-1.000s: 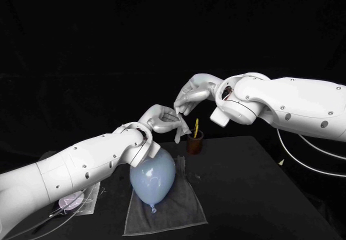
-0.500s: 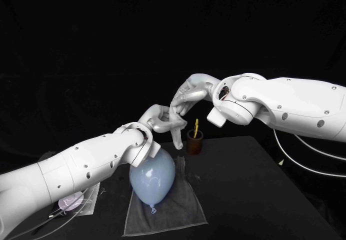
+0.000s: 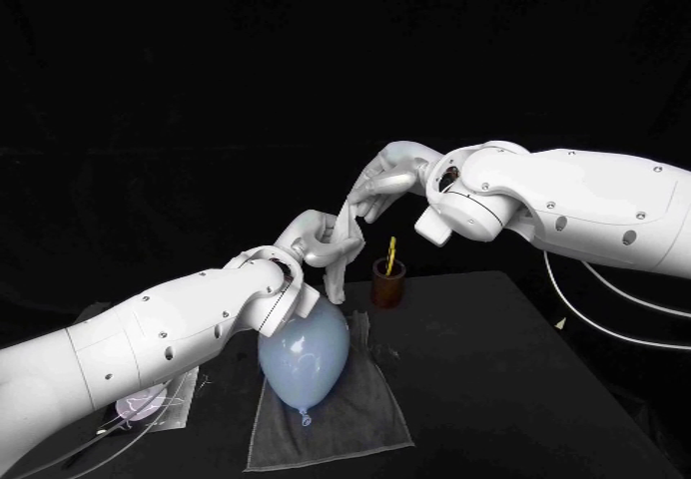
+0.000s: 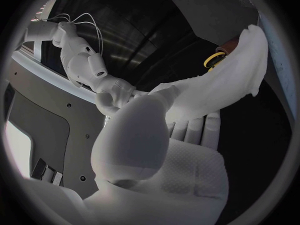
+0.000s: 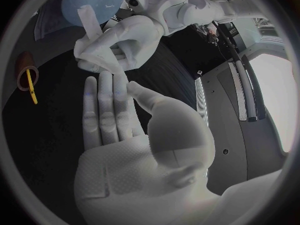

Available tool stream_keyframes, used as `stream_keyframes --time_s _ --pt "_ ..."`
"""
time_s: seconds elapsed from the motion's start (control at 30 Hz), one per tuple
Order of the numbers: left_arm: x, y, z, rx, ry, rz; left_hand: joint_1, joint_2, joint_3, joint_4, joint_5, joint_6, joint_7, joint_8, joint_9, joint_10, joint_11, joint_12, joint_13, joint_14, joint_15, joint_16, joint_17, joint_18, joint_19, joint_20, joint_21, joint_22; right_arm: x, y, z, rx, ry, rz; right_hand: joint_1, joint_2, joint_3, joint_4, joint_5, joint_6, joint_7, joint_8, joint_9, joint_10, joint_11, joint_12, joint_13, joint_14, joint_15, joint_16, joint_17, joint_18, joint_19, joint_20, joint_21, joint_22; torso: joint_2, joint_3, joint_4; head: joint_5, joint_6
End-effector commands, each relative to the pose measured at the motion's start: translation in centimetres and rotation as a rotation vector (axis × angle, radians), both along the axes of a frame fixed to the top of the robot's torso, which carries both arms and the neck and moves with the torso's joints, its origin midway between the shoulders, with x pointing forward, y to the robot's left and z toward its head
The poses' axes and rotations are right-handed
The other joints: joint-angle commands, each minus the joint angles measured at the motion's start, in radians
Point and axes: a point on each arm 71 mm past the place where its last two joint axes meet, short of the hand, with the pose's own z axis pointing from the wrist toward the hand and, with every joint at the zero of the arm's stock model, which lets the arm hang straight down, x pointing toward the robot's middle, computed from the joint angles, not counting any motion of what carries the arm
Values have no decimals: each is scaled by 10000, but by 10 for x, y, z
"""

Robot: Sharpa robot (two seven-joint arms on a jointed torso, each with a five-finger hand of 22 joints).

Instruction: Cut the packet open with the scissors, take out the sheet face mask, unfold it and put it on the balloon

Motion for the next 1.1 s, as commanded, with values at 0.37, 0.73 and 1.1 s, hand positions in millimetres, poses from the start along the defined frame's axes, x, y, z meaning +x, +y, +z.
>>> stream_keyframes --time_s 0.37,0.73,1.1 --pt "-26 -11 2 -1512 1114 -3373 -684 -269 1099 -447 -34 -109 280 -152 -173 -108 92 58 -43 181 3 -138 82 180 320 -104 217 1 5 0 -18 -612 977 698 28 -77 185 185 43 192 -150 14 126 -84 -19 -18 14 -23 60 -117 37 194 -158 23 69 28 2 10 9 -51 -114" --pt "-23 0 0 -2086 1753 -3122 -1068 70 2055 -491 -45 -416 474 -315 -286 -164 261 -458 -437 321 91 -292 48 212 450 -150 320 -5 2 -5 -31 -720 1504 1105 10 -120 229 283 24 130 -124 0 135 -152 10 -48 9 -79 91 -175 54 191 -236 52 63 32 1 5 1 -91 -145" --pt "-27 11 -4 -2451 2878 -3555 -1615 473 2362 -496 -33 352 -32 273 -11 1120 -192 -706 -487 1203 -299 -33 246 209 1102 -470 709 75 -4 -21 -37 1560 894 253 -1048 -1467 -1111 1903 45 -1626 693 -970 -180 -1676 754 -453 -145 -1283 675 -269 234 221 -1011 622 -607 -344 -7 -1 2 -127 -176"
